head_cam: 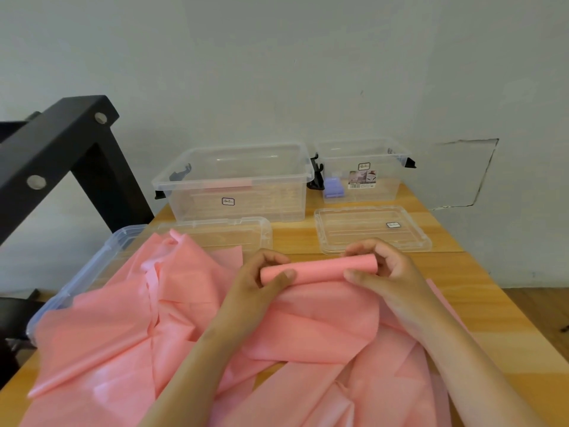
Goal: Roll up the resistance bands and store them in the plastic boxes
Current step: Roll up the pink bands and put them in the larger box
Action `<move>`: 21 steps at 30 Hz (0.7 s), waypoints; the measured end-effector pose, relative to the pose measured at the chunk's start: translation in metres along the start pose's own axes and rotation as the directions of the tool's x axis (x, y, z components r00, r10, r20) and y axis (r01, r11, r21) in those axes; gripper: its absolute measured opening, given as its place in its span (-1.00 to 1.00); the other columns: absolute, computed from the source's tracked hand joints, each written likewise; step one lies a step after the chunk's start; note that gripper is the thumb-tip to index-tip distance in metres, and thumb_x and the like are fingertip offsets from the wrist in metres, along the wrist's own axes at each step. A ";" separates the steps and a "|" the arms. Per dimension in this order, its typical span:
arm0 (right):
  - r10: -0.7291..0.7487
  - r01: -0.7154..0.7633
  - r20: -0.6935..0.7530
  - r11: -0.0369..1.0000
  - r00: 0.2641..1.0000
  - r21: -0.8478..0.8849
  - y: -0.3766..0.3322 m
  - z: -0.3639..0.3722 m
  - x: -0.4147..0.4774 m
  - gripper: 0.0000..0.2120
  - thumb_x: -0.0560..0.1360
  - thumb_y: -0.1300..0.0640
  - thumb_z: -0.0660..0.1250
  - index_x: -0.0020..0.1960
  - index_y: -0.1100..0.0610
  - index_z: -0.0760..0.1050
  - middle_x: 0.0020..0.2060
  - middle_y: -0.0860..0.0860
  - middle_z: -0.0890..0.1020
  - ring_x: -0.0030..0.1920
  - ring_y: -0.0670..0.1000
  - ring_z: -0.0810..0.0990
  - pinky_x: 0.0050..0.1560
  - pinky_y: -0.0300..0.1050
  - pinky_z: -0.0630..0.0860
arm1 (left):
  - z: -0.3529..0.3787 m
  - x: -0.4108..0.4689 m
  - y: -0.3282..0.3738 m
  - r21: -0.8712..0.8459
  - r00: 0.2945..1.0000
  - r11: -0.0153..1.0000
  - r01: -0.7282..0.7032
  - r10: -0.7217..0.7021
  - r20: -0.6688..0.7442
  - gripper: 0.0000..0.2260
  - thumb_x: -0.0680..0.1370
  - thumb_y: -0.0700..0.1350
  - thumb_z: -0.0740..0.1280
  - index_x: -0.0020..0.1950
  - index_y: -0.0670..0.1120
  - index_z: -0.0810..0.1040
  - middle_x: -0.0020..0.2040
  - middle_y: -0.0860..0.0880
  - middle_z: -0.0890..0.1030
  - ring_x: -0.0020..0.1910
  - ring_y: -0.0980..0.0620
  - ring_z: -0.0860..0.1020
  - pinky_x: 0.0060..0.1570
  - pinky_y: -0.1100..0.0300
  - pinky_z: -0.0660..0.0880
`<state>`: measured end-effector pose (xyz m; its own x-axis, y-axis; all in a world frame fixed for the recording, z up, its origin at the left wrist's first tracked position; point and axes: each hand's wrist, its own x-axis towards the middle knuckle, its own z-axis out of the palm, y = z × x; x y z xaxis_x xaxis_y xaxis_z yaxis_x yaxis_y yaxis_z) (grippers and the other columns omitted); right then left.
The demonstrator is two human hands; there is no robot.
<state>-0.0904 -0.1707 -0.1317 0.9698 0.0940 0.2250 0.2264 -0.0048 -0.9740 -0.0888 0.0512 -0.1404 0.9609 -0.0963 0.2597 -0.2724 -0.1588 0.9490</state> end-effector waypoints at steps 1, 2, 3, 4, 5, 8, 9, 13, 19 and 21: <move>0.039 -0.039 0.007 0.999 0.999 -0.014 0.002 0.000 0.000 -0.76 0.32 0.11 0.54 -0.04 -0.07 0.63 -0.10 -0.08 0.66 -0.08 -0.11 0.59 -0.05 -0.21 0.48 | -0.001 0.000 0.001 -0.046 1.000 0.999 -0.013 0.013 -0.010 -0.87 0.48 -0.20 0.44 -0.05 -0.05 0.53 -0.10 0.08 0.56 -0.16 0.25 0.49 -0.13 0.43 0.39; 0.082 -0.081 0.010 0.996 0.997 -0.034 0.003 0.000 0.001 -0.81 0.37 0.08 0.52 -0.03 -0.06 0.63 -0.15 -0.13 0.65 -0.12 -0.16 0.59 -0.09 -0.28 0.47 | -0.002 0.001 0.001 -0.095 1.000 0.995 -0.018 0.016 -0.017 -0.84 0.45 -0.19 0.46 -0.04 -0.04 0.53 -0.08 0.05 0.57 -0.15 0.22 0.50 -0.12 0.40 0.42; 0.108 -0.107 0.011 0.993 0.994 -0.054 0.004 0.000 0.001 -0.88 0.42 0.09 0.47 -0.05 -0.04 0.64 -0.20 -0.17 0.65 -0.17 -0.20 0.59 -0.14 -0.34 0.46 | -0.003 0.001 0.001 -0.131 1.000 0.991 -0.013 0.010 -0.022 -0.82 0.43 -0.18 0.46 -0.03 -0.03 0.52 -0.06 0.03 0.58 -0.13 0.20 0.51 -0.10 0.38 0.44; 0.115 -0.114 0.009 0.992 0.993 -0.061 0.004 0.000 0.001 -0.91 0.44 0.13 0.45 -0.07 -0.01 0.64 -0.23 -0.17 0.65 -0.21 -0.22 0.59 -0.19 -0.35 0.45 | -0.003 0.001 -0.001 -0.144 1.000 0.990 -0.002 -0.002 -0.024 -0.82 0.45 -0.18 0.45 -0.01 -0.02 0.52 -0.03 0.03 0.57 -0.11 0.21 0.52 -0.08 0.39 0.44; 0.098 -0.097 0.010 0.993 0.995 -0.059 0.004 0.000 0.001 -0.90 0.43 0.17 0.46 -0.08 0.00 0.64 -0.22 -0.15 0.66 -0.20 -0.19 0.59 -0.19 -0.33 0.45 | -0.003 0.001 -0.002 -0.120 0.999 0.993 0.020 -0.023 -0.023 -0.85 0.49 -0.17 0.42 0.01 -0.02 0.52 -0.02 0.06 0.57 -0.09 0.23 0.51 -0.05 0.40 0.42; -0.006 0.008 0.030 0.999 1.000 -0.044 0.000 -0.001 0.000 -0.78 0.38 0.31 0.48 -0.11 0.01 0.62 -0.12 -0.06 0.67 -0.13 -0.12 0.59 -0.12 -0.30 0.47 | -0.001 0.001 -0.004 0.039 0.998 0.998 0.057 -0.058 0.019 -0.95 0.57 -0.10 0.33 0.01 -0.01 0.54 -0.07 0.20 0.57 -0.08 0.33 0.50 -0.02 0.43 0.35; -0.013 0.014 0.038 0.999 0.999 -0.030 0.001 -0.001 0.000 -0.75 0.38 0.34 0.47 -0.10 0.01 0.62 -0.10 -0.04 0.67 -0.11 -0.12 0.59 -0.11 -0.30 0.48 | 0.000 0.001 -0.004 0.051 0.999 0.998 0.046 -0.046 0.013 -0.96 0.56 -0.14 0.34 0.00 -0.03 0.55 -0.08 0.19 0.57 -0.10 0.32 0.50 -0.04 0.46 0.35; 0.111 -0.111 0.039 0.994 0.993 0.021 0.003 0.001 0.000 -0.85 0.44 0.22 0.43 0.00 0.07 0.61 -0.15 -0.04 0.69 -0.13 -0.08 0.63 -0.14 -0.27 0.50 | -0.002 0.002 -0.001 -0.088 0.998 0.996 -0.007 0.002 -0.059 -0.82 0.46 -0.26 0.43 -0.01 -0.07 0.53 -0.07 0.07 0.58 -0.11 0.21 0.52 -0.08 0.41 0.42; 0.018 -0.018 0.006 1.000 1.000 0.022 -0.001 0.001 0.000 -0.77 0.37 0.34 0.49 -0.05 0.11 0.59 -0.20 -0.08 0.67 -0.17 -0.14 0.61 -0.18 -0.34 0.49 | -0.002 0.001 -0.006 0.026 0.996 0.996 0.086 -0.086 -0.004 -0.93 0.54 -0.08 0.35 0.01 0.04 0.54 0.00 0.11 0.56 -0.09 0.26 0.51 -0.04 0.37 0.39; 0.046 -0.047 0.008 0.998 0.999 0.041 0.000 0.001 0.000 -0.76 0.37 0.32 0.49 -0.03 0.08 0.59 -0.20 -0.09 0.67 -0.18 -0.15 0.61 -0.17 -0.36 0.48 | -0.003 0.001 -0.003 0.015 0.999 0.999 0.035 -0.035 -0.026 -0.89 0.51 -0.16 0.40 -0.01 0.01 0.54 -0.03 0.11 0.56 -0.10 0.26 0.50 -0.07 0.42 0.38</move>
<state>-0.0907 -0.1698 -0.1318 0.9785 0.1014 0.1795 0.1772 0.0312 -0.9837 -0.0865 0.0542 -0.1429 0.9708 -0.0653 0.2308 -0.2389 -0.1766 0.9549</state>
